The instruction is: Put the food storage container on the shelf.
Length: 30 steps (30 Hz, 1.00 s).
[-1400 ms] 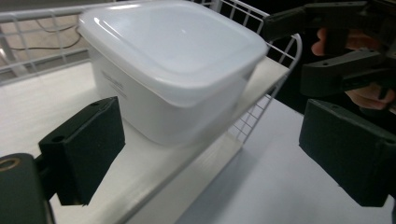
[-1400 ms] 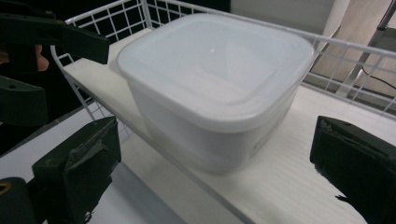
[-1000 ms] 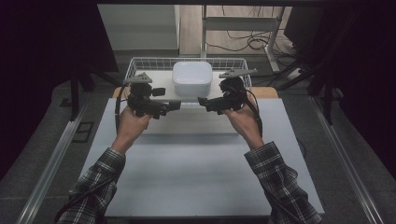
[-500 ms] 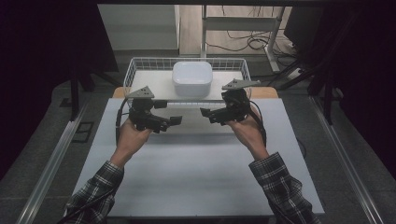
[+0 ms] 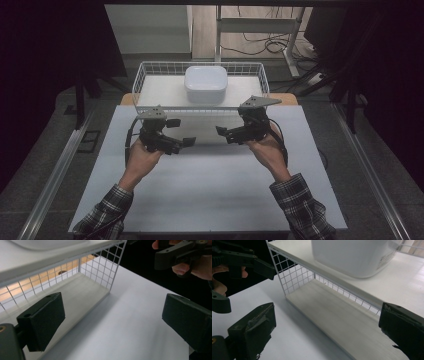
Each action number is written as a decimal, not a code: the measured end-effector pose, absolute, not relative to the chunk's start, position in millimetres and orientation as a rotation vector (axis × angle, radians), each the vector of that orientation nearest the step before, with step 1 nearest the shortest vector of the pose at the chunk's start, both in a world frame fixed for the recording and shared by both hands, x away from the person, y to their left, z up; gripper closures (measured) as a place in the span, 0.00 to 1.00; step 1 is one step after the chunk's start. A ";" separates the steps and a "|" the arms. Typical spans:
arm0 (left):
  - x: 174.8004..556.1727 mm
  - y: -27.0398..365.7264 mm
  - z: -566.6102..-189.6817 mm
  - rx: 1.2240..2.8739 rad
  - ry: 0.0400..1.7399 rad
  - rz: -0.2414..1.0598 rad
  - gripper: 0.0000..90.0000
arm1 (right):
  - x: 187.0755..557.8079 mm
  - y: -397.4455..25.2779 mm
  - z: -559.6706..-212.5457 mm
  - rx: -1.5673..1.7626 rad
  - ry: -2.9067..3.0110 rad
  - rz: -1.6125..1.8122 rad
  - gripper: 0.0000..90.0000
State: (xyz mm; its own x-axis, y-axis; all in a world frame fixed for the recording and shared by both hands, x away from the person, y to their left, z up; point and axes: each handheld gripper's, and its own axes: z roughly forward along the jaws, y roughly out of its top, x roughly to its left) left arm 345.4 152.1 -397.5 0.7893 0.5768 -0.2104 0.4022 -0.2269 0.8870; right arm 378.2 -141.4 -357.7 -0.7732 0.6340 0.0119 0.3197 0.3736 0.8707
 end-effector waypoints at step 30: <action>319.2 137.4 -461.0 1.902 0.756 0.117 0.06 | 350.7 -149.9 -421.7 0.802 2.387 1.314 0.00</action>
